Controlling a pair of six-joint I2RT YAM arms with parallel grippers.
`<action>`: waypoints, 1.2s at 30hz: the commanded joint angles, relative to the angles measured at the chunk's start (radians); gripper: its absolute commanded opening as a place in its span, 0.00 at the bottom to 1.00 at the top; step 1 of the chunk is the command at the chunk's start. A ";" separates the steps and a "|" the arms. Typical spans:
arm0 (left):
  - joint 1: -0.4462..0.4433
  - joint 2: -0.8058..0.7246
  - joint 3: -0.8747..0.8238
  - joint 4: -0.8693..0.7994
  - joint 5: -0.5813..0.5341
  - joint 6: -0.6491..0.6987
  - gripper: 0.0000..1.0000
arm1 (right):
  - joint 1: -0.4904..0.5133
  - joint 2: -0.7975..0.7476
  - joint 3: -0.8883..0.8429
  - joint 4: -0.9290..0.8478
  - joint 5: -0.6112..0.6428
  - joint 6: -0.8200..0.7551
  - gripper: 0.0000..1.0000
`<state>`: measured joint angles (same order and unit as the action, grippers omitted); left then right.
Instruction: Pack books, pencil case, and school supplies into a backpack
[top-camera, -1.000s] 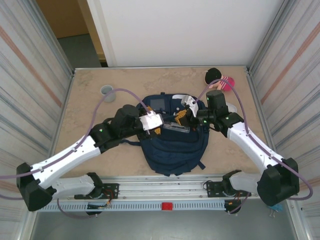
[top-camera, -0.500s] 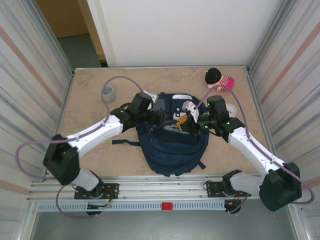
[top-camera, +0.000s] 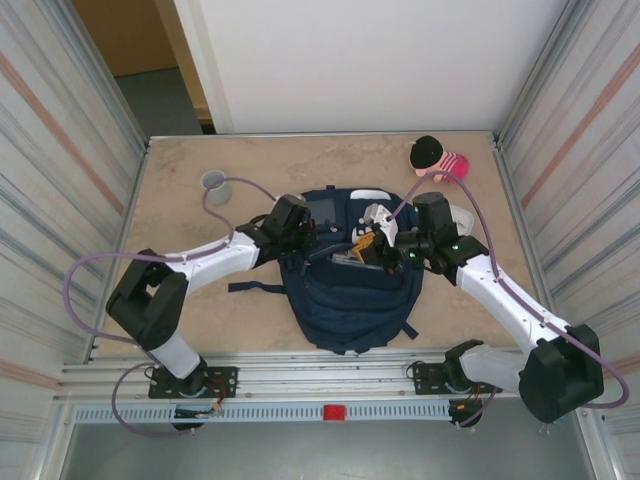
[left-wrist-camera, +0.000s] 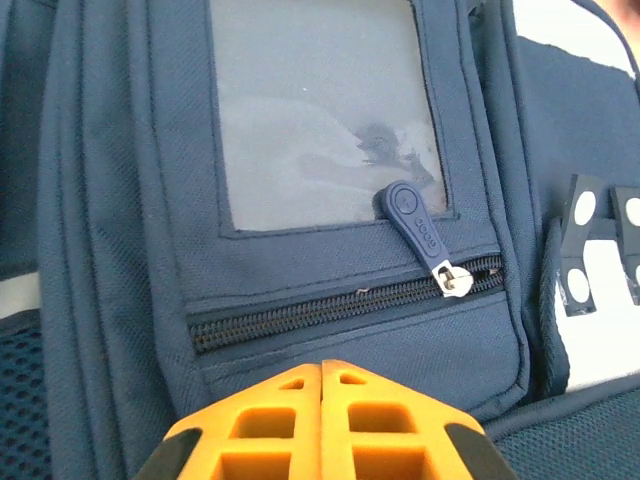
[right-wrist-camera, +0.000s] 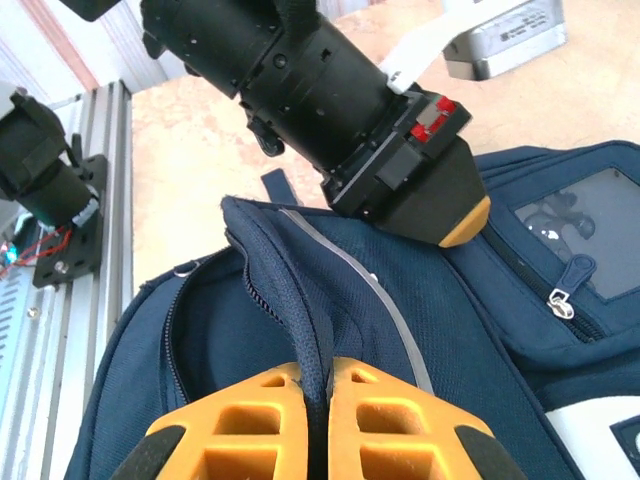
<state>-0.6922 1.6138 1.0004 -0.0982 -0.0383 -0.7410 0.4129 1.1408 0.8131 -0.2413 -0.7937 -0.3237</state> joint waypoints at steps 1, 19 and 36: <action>-0.003 -0.117 -0.108 0.034 -0.058 -0.124 0.00 | 0.003 -0.029 0.018 0.005 -0.003 -0.039 0.00; -0.098 -0.444 -0.231 -0.007 -0.191 -0.282 0.61 | 0.028 0.015 0.069 -0.053 -0.053 -0.197 0.00; 0.132 -0.040 0.162 -0.259 0.140 -0.055 0.72 | -0.069 -0.083 0.071 -0.245 0.141 0.527 0.67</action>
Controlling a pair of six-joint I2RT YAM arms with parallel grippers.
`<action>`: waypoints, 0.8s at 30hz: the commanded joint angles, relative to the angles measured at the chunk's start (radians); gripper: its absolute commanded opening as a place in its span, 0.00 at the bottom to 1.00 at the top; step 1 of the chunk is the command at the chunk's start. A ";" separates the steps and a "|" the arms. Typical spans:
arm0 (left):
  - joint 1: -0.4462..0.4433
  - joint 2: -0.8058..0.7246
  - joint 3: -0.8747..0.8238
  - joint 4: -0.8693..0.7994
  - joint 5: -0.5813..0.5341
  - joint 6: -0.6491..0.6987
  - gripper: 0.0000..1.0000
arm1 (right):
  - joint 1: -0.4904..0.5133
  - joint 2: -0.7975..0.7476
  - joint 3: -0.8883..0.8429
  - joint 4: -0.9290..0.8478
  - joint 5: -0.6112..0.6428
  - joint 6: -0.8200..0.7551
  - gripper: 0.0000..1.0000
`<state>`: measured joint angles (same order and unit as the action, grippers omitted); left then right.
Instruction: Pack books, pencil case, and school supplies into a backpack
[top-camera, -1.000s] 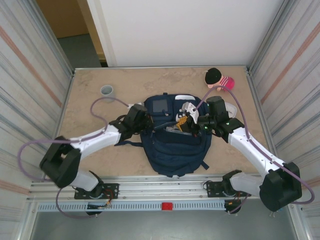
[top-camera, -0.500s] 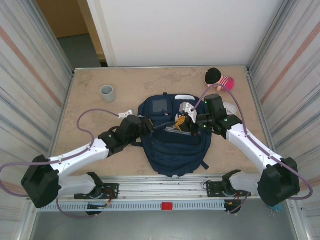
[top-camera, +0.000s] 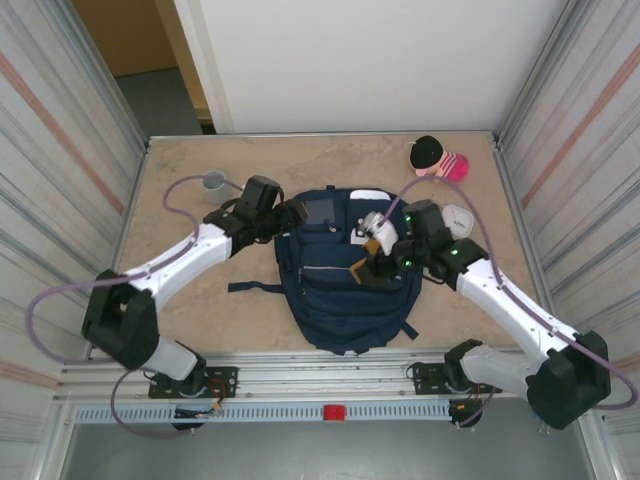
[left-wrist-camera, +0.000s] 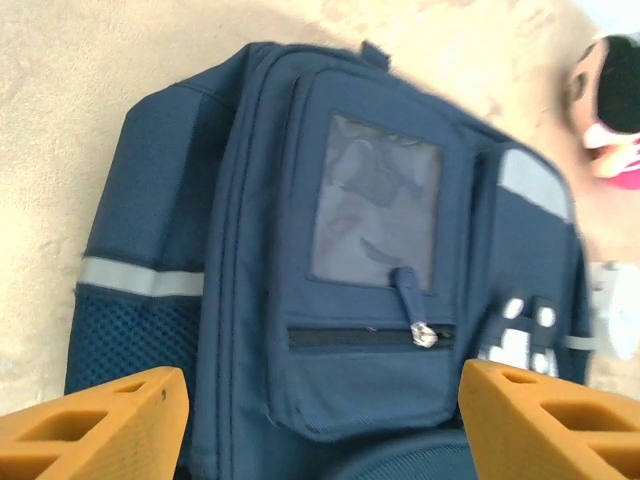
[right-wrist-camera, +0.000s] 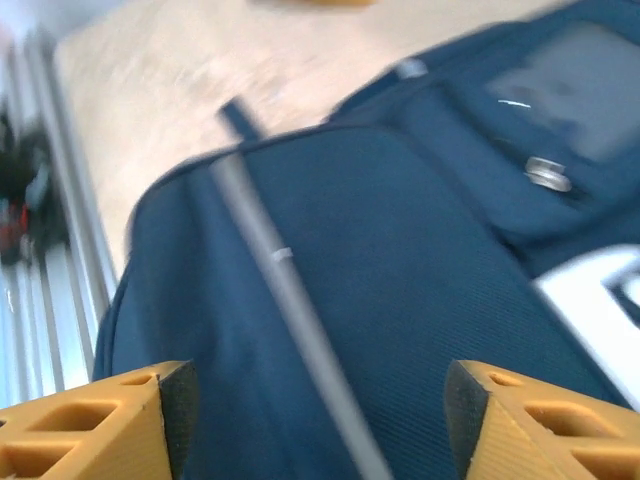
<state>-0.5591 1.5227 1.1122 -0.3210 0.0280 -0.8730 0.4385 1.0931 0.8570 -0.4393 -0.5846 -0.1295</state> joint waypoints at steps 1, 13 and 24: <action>0.000 0.087 0.057 -0.020 0.095 0.075 0.71 | -0.131 -0.043 0.012 -0.052 -0.053 0.389 0.66; -0.030 0.128 -0.194 0.208 0.114 -0.120 0.47 | -0.285 0.195 -0.110 0.043 0.107 0.577 0.58; -0.232 -0.079 -0.405 0.297 -0.094 -0.336 0.49 | -0.172 0.509 0.137 0.286 -0.019 0.478 0.51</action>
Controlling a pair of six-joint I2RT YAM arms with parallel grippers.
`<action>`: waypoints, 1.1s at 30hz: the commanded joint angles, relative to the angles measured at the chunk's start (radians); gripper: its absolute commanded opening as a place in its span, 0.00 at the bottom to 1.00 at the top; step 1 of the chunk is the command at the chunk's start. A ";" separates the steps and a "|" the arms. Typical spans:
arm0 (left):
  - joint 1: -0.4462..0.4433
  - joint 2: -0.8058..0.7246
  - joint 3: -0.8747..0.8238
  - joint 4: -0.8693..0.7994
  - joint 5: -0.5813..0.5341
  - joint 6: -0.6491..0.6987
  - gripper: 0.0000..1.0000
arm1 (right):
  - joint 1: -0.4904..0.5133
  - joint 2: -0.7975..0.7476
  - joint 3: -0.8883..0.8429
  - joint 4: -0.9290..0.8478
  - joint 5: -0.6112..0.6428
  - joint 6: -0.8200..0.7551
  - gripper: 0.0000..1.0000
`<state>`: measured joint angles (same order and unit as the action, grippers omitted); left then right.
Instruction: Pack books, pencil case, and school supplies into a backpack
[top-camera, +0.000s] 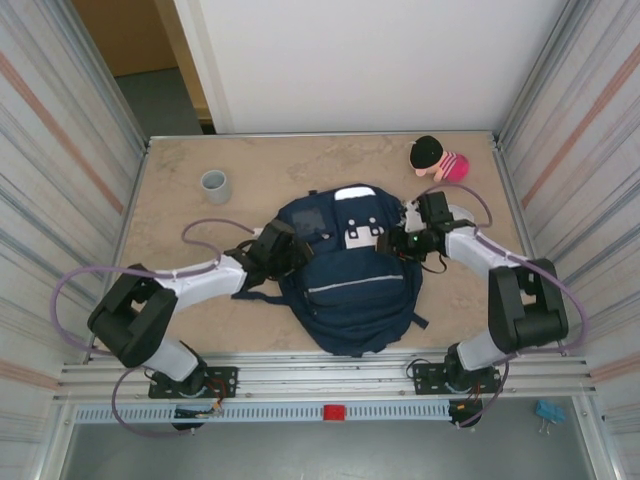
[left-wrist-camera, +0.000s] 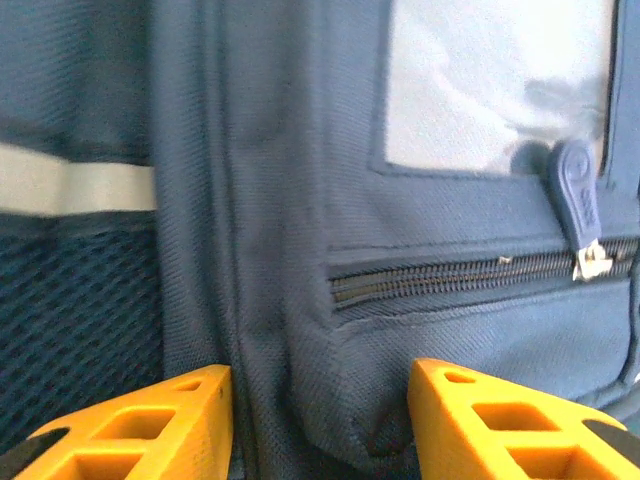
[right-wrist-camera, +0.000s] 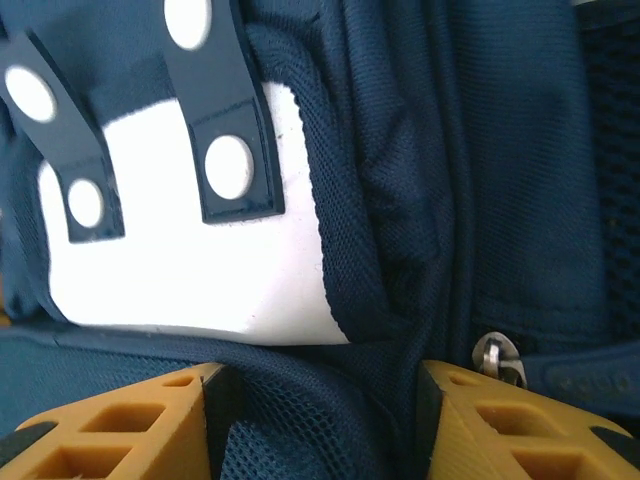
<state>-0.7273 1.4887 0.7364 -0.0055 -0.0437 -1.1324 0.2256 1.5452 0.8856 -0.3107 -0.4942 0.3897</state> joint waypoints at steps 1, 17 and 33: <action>-0.076 -0.063 -0.035 -0.032 -0.046 -0.076 0.50 | 0.042 0.090 0.142 0.175 -0.127 -0.043 0.51; -0.173 -0.379 0.124 -0.264 0.026 1.189 0.61 | 0.004 -0.341 0.008 -0.085 -0.165 -0.061 0.62; -0.190 -0.029 0.189 -0.263 0.152 2.152 0.70 | -0.063 -0.506 -0.201 -0.235 -0.226 0.146 0.62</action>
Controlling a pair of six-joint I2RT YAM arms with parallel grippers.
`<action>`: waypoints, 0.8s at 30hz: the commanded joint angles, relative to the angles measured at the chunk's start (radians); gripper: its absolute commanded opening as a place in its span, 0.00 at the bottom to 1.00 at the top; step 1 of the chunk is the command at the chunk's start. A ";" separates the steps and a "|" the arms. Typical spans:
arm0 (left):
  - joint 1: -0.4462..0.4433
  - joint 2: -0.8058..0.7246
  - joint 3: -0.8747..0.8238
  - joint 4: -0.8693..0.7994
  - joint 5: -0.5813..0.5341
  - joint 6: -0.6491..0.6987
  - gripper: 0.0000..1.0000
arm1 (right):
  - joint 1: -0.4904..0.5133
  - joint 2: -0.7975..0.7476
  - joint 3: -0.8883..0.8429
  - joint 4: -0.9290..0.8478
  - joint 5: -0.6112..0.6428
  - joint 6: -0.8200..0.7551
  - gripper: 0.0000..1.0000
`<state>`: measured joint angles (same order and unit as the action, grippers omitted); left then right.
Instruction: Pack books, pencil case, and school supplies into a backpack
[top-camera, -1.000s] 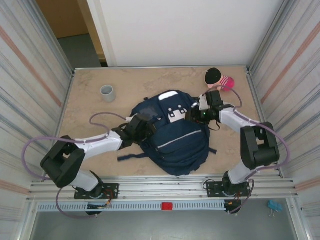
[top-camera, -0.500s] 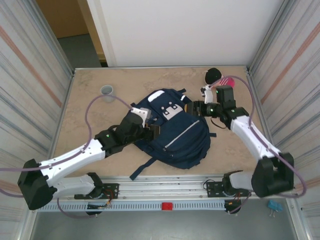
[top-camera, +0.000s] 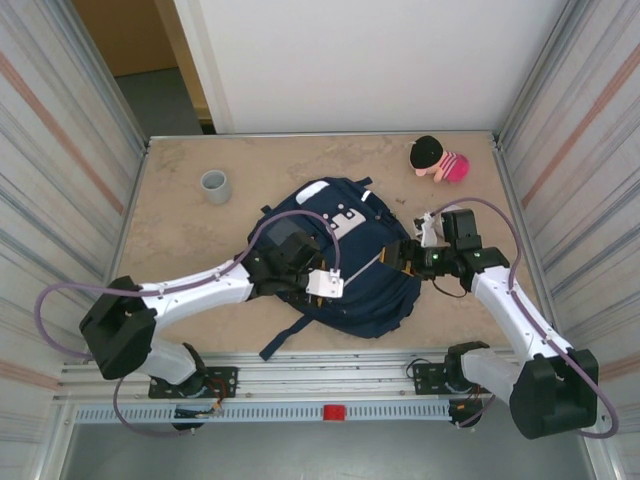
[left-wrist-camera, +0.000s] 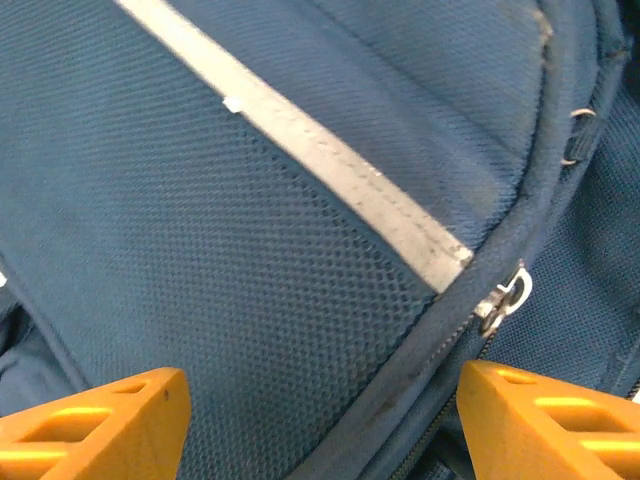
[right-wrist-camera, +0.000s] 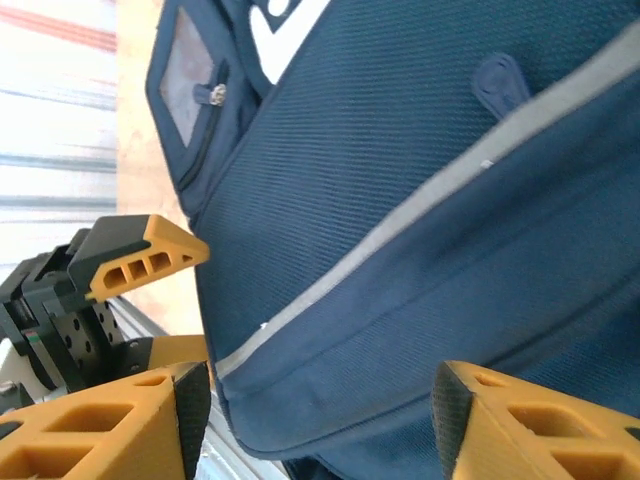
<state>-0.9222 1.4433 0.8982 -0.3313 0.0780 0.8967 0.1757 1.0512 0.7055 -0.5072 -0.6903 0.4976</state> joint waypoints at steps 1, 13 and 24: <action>0.008 0.029 0.023 0.081 0.022 0.122 0.67 | -0.017 -0.007 -0.026 -0.041 -0.033 0.036 0.62; -0.018 -0.084 0.004 -0.012 0.077 -0.098 0.09 | -0.029 0.211 -0.031 0.275 -0.091 0.044 0.50; -0.070 -0.019 -0.012 0.246 0.014 -0.622 0.00 | -0.039 0.358 0.189 0.354 -0.080 -0.089 0.55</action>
<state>-0.9909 1.4078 0.8673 -0.1852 0.0929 0.4446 0.1463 1.4590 0.8406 -0.1474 -0.7925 0.4973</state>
